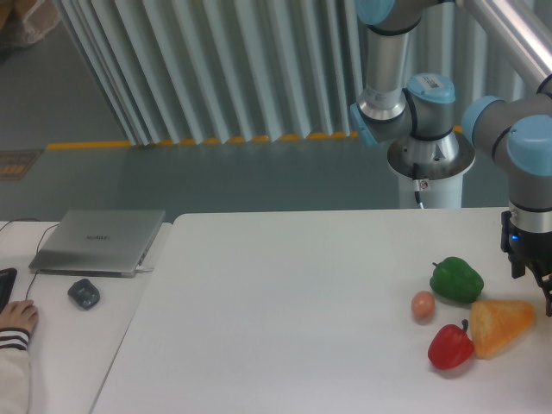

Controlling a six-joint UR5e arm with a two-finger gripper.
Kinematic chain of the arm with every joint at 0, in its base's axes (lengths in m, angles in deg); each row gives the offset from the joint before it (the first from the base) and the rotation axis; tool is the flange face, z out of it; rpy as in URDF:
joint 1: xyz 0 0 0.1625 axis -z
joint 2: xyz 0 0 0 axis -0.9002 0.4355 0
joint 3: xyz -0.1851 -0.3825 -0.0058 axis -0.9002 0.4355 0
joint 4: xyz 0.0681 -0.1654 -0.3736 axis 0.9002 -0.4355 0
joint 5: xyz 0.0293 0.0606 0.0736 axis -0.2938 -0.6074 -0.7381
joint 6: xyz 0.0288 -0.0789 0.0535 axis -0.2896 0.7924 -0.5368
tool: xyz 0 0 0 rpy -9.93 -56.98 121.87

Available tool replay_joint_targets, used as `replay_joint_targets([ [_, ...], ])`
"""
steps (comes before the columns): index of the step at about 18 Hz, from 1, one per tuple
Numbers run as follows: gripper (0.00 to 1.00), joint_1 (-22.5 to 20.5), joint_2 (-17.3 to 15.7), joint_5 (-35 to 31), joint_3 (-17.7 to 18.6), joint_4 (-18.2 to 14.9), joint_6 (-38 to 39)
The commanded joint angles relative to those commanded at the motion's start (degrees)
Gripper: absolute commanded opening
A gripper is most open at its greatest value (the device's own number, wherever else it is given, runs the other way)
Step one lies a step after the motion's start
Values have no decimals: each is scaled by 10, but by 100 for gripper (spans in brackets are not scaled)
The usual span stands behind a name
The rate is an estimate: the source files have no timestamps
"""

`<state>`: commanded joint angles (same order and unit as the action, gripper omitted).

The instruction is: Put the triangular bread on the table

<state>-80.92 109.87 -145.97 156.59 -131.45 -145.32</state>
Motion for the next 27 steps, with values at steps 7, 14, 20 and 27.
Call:
replay_joint_targets([
  [7, 100, -29, -8, 4, 3, -1, -51],
  [14, 100, -54, -10, 2, 14, 8, -49],
  [20, 100, -72, -16, 3, 13, 10, -76],
  [27, 100, -65, -19, 11, 11, 8, -90],
])
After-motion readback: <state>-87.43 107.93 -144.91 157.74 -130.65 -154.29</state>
